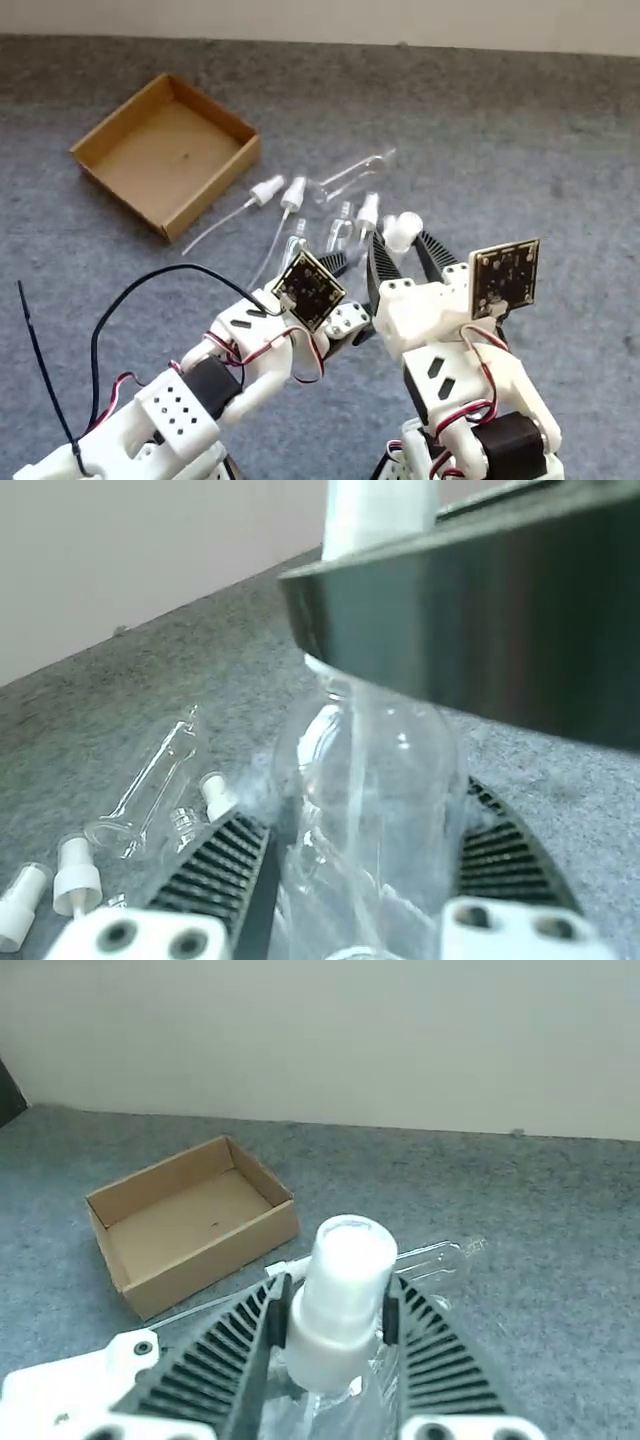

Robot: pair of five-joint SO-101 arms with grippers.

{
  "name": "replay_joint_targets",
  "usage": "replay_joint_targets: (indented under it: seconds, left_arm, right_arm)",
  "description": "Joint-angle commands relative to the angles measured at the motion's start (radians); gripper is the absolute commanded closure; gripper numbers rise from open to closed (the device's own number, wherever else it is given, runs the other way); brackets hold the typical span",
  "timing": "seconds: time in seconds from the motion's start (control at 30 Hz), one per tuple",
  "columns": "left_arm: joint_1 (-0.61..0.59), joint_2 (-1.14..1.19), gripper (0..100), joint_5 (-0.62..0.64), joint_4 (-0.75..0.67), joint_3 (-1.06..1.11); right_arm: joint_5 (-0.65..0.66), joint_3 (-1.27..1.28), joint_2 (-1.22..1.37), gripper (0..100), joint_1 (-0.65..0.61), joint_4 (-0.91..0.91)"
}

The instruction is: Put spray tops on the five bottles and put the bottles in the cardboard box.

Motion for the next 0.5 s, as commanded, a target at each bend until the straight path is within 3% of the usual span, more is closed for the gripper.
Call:
replay_joint_targets:
  seconds: [0.0,0.13,0.37,0.47]
  left_arm:
    - [-0.021,0.001,92,-0.009,-0.028,-0.070]
    - [-0.021,0.001,92,-0.009,-0.028,-0.067]
    - [-0.022,0.001,92,-0.009,-0.028,-0.065]
    - [-0.022,0.001,92,-0.011,-0.028,-0.065]
  right_arm:
    - [0.031,-0.008,0.002,86.6,-0.004,0.004]
    - [0.173,-0.008,0.002,86.5,-0.005,0.004]
    - [0.264,-0.010,0.002,86.2,-0.005,0.005]
    - [0.267,-0.010,0.002,81.7,-0.005,0.005]
